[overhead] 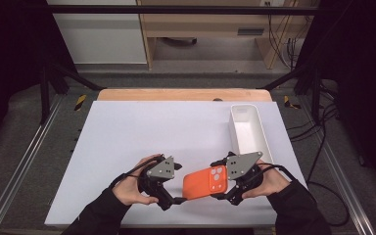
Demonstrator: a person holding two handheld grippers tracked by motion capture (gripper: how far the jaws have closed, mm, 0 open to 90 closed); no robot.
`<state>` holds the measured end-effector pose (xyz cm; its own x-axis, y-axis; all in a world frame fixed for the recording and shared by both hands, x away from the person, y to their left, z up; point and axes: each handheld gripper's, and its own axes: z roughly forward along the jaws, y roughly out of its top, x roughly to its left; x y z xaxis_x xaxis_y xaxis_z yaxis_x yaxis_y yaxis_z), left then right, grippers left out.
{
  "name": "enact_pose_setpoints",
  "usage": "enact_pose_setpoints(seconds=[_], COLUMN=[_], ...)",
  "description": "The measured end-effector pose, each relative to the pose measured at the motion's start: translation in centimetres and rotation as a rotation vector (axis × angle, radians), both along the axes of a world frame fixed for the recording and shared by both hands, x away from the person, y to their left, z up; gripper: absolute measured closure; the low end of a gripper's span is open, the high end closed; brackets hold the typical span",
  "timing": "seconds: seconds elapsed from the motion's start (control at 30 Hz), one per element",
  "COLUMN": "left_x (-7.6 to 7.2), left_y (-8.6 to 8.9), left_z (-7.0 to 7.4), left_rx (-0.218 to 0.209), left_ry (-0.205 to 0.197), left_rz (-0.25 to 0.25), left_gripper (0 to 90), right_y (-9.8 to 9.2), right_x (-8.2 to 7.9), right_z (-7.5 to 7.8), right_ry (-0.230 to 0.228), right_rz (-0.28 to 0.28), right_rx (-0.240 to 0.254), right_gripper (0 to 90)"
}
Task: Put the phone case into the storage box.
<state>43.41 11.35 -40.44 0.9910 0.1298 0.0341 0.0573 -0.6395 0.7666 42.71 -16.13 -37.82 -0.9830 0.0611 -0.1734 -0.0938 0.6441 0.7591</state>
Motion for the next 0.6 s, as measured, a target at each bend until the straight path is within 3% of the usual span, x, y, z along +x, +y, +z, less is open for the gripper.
enact_pose_setpoints(seconds=[0.6], left_x=[0.2], left_y=[-1.3], left_z=[-0.1], left_rx=[0.064], left_ry=[0.038], left_rz=[-0.04], left_gripper=[1.7], right_y=[1.1], right_x=[0.3], right_z=[1.9], right_ry=[0.021], right_rz=[0.019], right_rx=[-0.105], right_gripper=[16.2])
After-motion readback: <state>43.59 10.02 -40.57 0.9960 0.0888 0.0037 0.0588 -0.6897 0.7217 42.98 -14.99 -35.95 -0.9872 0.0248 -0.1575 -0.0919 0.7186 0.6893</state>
